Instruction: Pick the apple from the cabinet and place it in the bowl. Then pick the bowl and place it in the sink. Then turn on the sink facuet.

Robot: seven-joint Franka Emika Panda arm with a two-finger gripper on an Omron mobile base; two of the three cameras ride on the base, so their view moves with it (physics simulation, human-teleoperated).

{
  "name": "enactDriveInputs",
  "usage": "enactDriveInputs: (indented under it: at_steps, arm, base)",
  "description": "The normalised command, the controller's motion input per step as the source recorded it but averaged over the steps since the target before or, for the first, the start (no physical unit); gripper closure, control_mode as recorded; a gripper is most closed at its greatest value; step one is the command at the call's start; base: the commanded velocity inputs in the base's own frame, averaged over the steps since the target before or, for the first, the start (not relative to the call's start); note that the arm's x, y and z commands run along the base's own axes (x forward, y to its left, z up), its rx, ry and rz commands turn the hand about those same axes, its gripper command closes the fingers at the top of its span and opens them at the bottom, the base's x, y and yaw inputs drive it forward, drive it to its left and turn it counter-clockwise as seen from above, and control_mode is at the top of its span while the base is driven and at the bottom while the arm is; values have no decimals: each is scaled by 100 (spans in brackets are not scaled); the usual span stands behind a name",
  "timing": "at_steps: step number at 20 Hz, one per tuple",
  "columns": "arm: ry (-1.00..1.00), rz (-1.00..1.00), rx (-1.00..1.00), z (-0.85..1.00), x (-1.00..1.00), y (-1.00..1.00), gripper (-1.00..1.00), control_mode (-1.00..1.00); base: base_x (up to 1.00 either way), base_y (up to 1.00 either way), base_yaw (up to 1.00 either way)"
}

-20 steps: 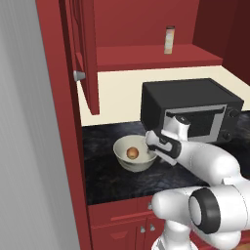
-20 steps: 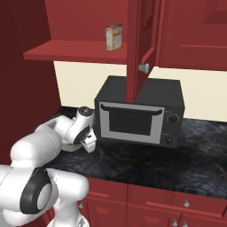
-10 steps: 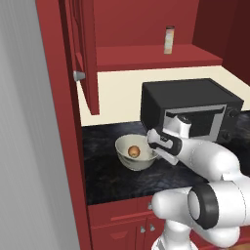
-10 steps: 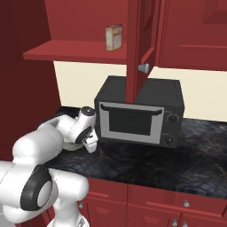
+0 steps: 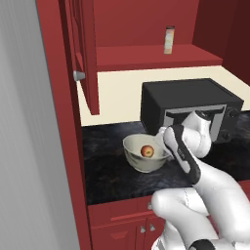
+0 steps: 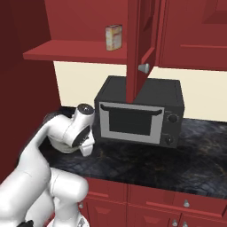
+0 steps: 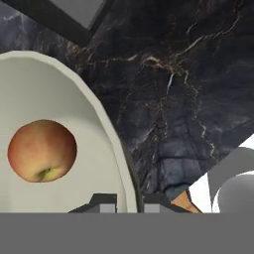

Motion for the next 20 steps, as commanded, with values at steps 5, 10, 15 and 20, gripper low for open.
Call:
enactDriveInputs:
  at_steps: [5, 10, 15, 20]
  arm:
    - [-17, -4, 0, 28, -92, -9, 100, -100]
    - [-3, -15, 0, 89, -90, -13, 100, -100]
    - [0, -13, -3, 100, -84, -7, 100, -100]
    - [-10, -6, -8, 98, -81, 0, 100, -100]
  base:
    - [0, 0, 0]
    - [0, 0, 0]
    - [0, 0, 0]
    - [0, 0, 0]
